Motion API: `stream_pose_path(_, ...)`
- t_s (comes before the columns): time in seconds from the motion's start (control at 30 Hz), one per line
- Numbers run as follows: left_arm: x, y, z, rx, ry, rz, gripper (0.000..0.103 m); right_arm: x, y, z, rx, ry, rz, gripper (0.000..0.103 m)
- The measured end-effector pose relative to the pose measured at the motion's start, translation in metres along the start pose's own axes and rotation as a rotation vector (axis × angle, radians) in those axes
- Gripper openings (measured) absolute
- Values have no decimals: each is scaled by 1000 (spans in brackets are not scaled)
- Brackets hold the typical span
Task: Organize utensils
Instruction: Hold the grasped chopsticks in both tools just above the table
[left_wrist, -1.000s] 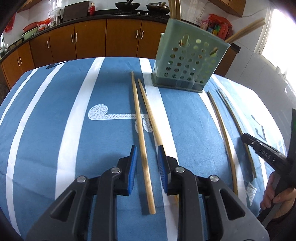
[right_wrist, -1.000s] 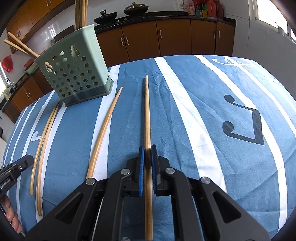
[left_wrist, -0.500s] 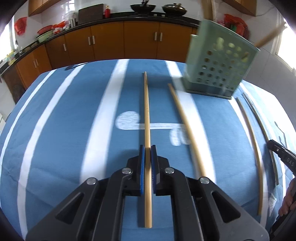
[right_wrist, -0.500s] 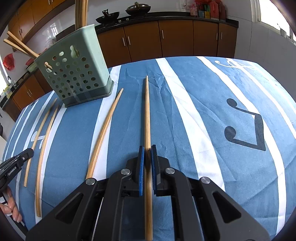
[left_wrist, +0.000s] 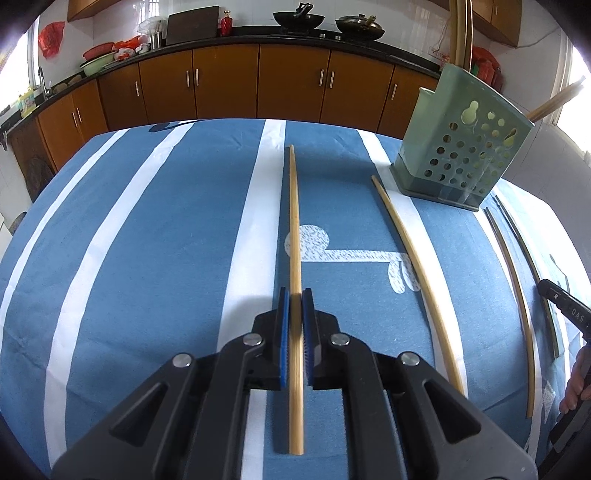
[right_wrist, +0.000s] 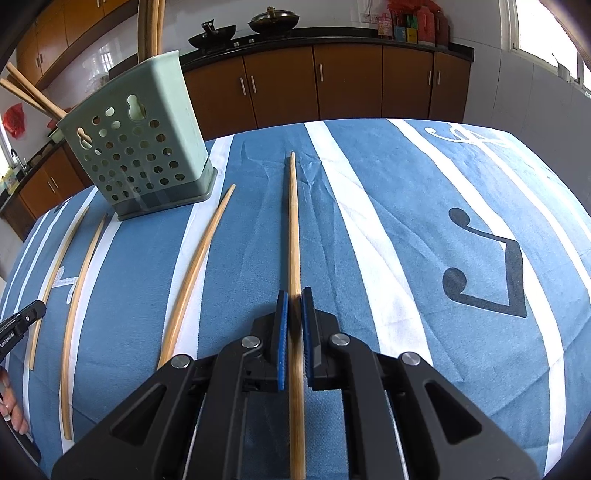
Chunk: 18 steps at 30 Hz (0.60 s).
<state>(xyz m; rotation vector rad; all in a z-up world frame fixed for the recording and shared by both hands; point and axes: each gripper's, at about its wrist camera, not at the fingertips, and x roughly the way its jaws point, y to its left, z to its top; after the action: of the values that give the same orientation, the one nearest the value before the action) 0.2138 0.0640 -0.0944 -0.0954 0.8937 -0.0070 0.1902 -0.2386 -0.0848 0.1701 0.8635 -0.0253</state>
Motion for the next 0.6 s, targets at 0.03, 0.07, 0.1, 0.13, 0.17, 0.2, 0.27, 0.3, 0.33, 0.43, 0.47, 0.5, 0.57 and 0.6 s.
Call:
stream_pose_path(0.03,0,0,0,-2,0,-3,9,0,0,0,0,0,1,9)
stream_pose_path(0.07,0,1,0,-3,0,-3,9,0,0,0,1,0,1,9)
stream_pose_path(0.1,0,1,0,-3,0,-4,9,0,0,0,0,0,0,9)
stream_pose_path(0.13,0,1,0,-3,0,-4,9,0,0,0,0,0,0,9)
stream_pose_path(0.17,0,1,0,-3,0,-4,9,0,0,0,0,0,0,9)
stream_pose_path(0.2,0,1,0,-4,0,-5,9,0,0,0,0,0,-1,9)
stream_pose_path(0.27,0,1,0,-7,0,-8,9,0,0,0,-1,0,-1,9)
stream_pose_path(0.3,0,1,1,-9,0,-10,9,0,0,0,0,0,0,9)
stream_pose_path(0.33,0,1,1,-10,0,-12,9,0,0,0,0,0,0,9)
stream_pose_path(0.43,0,3,1,-15,0,-18,9,0,0,0,3,0,4,9)
stream_pose_path(0.47,0,3,1,-16,0,-19,9,0,0,0,4,0,5,9)
stream_pose_path(0.5,0,3,1,-16,0,-20,9,0,0,0,5,0,6,9)
stream_pose_path(0.57,0,3,1,-16,0,-19,9,0,0,0,5,0,7,9)
stream_pose_path(0.6,0,3,1,-16,0,-19,9,0,0,0,5,0,7,9)
